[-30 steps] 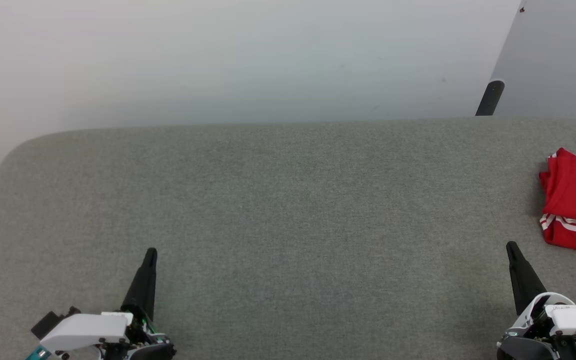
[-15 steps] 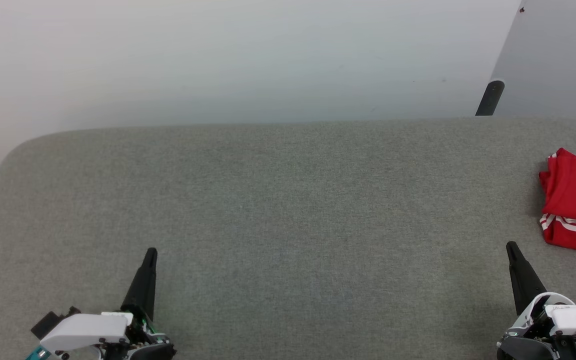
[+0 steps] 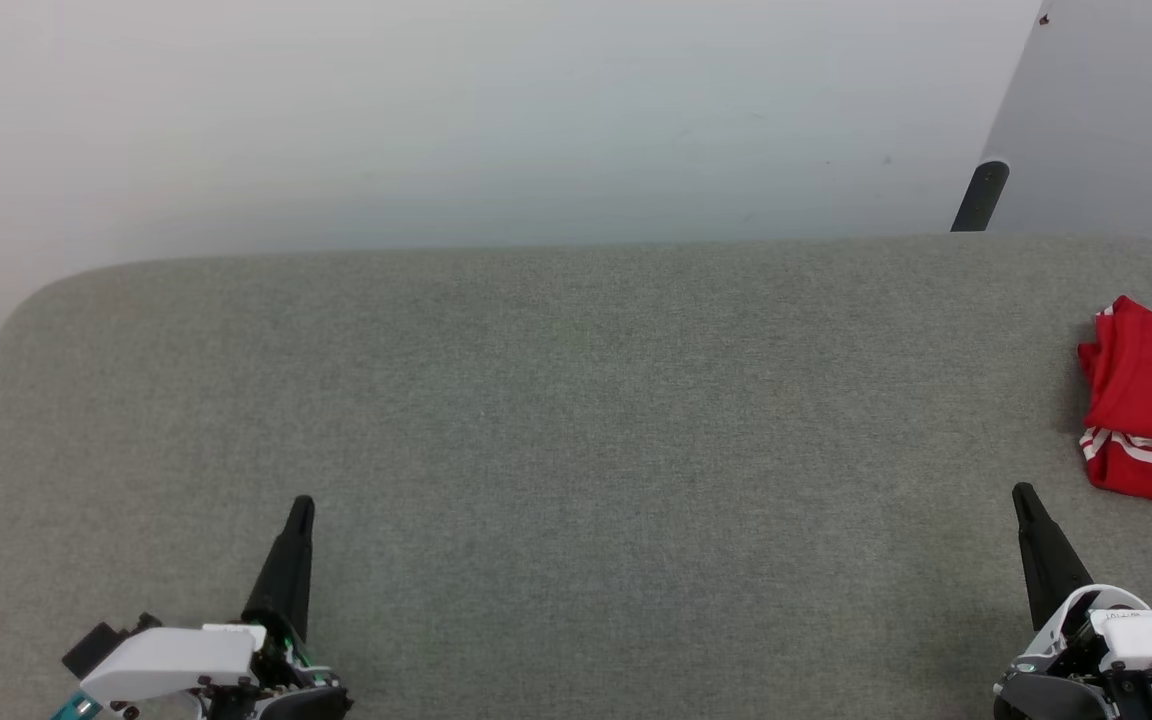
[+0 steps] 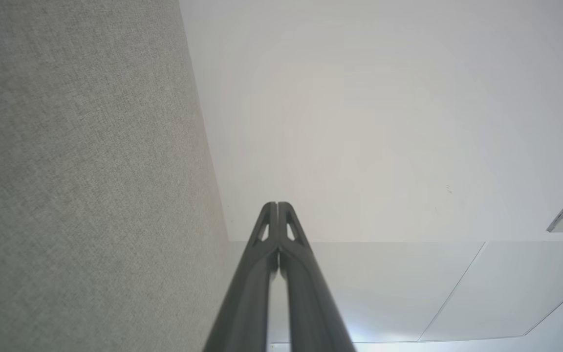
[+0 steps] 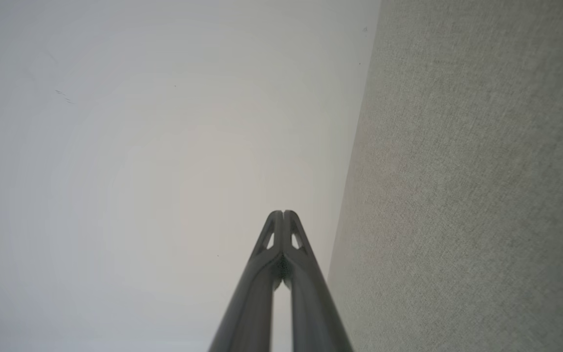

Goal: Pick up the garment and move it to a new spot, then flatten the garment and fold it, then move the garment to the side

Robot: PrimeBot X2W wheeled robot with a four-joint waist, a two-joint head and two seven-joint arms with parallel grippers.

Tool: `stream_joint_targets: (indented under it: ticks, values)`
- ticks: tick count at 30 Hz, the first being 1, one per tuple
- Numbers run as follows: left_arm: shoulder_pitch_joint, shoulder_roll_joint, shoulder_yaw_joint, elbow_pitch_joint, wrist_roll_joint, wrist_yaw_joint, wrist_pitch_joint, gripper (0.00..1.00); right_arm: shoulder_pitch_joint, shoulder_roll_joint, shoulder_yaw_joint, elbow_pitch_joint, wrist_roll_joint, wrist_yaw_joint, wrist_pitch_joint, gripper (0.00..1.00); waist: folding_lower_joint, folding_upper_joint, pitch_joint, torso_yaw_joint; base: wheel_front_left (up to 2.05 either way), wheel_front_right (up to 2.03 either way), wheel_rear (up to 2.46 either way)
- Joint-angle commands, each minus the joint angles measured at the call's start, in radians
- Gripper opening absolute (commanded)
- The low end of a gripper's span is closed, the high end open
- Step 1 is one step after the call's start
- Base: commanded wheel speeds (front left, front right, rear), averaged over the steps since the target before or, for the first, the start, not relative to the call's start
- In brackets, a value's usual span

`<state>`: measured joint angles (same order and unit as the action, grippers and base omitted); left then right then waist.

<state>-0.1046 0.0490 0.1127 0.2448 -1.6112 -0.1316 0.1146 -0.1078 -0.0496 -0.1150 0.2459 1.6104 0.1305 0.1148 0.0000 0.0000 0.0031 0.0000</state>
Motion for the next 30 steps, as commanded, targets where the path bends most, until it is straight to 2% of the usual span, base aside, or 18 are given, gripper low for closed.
stream_joint_targets:
  ticks: [1, 30]
  values:
    - [-0.009, 0.000, 0.002, 0.001, -0.003, 0.002, 0.002, 0.00, -0.002, 0.002, 0.000, -0.003, 0.005, 0.000, 0.002, 0.00, 0.0000, 0.0000, 0.000, 0.000, 0.00, 0.00, 0.00]
    - [-0.009, 0.000, 0.002, 0.001, -0.004, 0.002, 0.002, 0.00, -0.002, 0.002, 0.000, -0.003, 0.005, 0.000, 0.002, 0.00, 0.0000, 0.0000, 0.000, 0.000, 0.00, 0.00, 0.00]
